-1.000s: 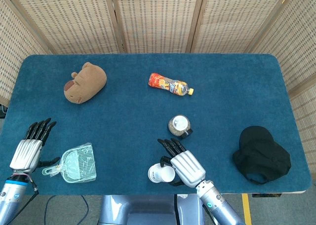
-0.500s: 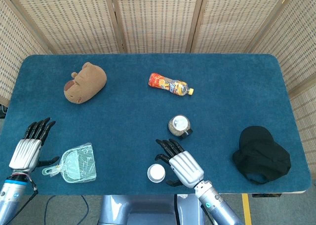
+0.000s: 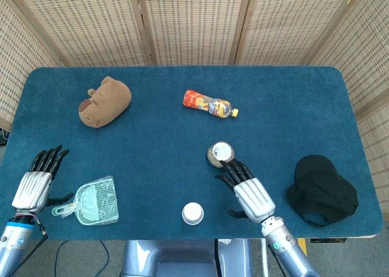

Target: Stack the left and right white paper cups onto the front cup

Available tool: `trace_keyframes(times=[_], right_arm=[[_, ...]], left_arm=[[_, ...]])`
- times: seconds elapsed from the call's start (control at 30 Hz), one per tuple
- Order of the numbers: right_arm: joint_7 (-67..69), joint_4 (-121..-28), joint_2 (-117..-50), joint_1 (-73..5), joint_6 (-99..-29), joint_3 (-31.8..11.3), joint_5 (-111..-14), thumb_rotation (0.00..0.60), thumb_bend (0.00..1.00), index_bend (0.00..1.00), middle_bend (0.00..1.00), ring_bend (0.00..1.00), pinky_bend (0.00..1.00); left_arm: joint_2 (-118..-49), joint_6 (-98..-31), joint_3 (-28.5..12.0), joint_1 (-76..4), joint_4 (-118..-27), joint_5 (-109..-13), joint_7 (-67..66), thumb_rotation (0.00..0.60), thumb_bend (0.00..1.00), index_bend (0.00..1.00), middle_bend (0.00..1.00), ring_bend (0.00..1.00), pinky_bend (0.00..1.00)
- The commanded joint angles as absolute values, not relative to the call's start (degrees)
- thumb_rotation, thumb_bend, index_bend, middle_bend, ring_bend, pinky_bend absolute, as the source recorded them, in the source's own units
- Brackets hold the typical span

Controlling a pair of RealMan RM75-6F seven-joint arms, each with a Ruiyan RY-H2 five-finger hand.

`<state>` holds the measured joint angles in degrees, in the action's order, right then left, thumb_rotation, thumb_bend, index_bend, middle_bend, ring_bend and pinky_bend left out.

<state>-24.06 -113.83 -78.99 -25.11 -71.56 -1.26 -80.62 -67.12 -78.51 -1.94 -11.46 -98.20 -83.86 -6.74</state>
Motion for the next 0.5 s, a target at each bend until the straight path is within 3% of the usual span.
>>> trace_keyframes(times=[0.03,0.5], right_arm=[[-21.1,-109.8,-76.7,-23.0,-74.4,-1.2,-81.6,0.600,0.12,0.14,0.00,0.00,0.00],[-7.1,-95.4,-72.3,-15.7,-82.7,-1.0,-83.2,0.600,0.12,0.12,0.00,0.00,0.00]], left_arm=[[-67.3,-78.6,-1.9,-11.4,-98.1,-83.9,-6.6,0.600,0.12,0.00,0.00,0.00,0.00],[-69.3,-80.5,-1.6,-10.7,-96.7,-85.3,-7.9,0.600,0.12,0.00,0.00,0.00,0.00]])
